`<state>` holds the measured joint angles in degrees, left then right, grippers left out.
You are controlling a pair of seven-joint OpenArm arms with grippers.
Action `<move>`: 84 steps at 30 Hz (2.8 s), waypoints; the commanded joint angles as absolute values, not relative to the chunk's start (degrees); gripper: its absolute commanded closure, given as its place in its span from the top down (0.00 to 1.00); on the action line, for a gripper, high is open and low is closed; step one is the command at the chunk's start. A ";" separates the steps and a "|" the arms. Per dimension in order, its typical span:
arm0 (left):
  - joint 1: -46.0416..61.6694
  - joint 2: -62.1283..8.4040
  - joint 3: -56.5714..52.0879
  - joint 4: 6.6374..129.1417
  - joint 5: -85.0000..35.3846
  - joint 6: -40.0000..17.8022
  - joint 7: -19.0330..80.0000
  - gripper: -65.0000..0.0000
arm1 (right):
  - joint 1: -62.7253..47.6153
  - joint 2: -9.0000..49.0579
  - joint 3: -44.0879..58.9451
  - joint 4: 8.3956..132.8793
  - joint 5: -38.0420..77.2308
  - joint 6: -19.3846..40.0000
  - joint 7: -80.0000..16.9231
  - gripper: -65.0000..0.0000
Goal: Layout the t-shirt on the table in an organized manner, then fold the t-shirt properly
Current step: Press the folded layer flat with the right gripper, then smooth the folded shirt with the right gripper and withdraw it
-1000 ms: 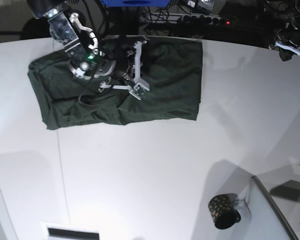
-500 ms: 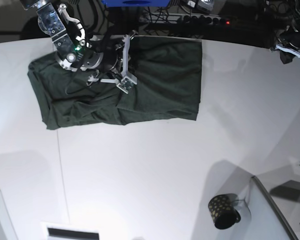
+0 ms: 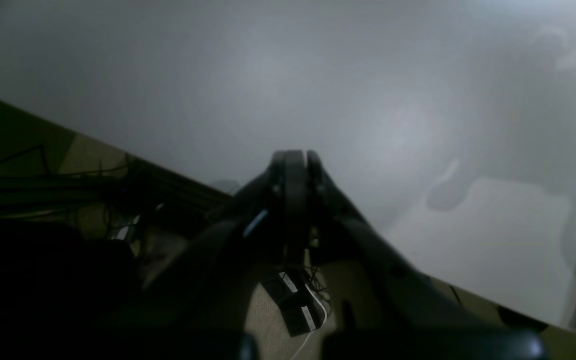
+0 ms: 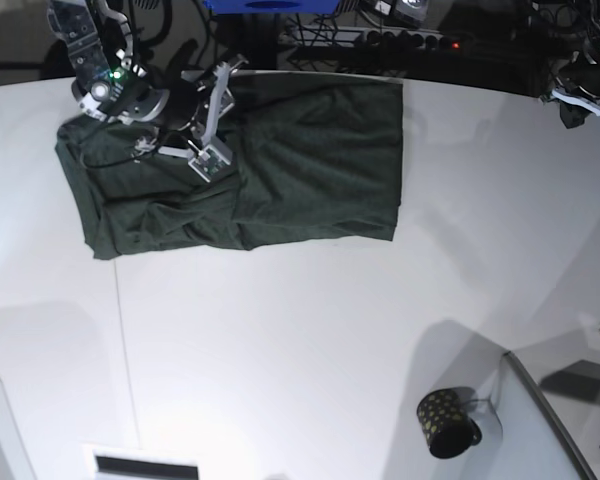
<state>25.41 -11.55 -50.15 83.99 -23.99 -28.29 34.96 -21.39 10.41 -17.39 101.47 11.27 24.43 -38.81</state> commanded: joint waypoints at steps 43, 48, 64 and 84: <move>24.13 -12.62 -50.42 81.71 -24.40 -28.18 33.80 0.00 | -10.86 4.79 -19.91 91.38 11.91 24.40 -42.51 0.00; 24.22 -12.70 -50.42 81.63 -24.40 -28.18 33.80 0.00 | -12.18 5.32 -19.74 89.80 11.91 24.40 -42.59 0.00; 24.57 -12.70 -50.51 81.63 -24.40 -28.18 33.98 0.00 | -2.77 6.99 -19.21 90.59 12.00 24.40 -42.24 0.15; 25.19 -12.70 -50.68 81.71 -24.40 -28.18 33.80 0.00 | 7.16 4.18 -19.82 72.40 12.00 24.40 -40.04 0.50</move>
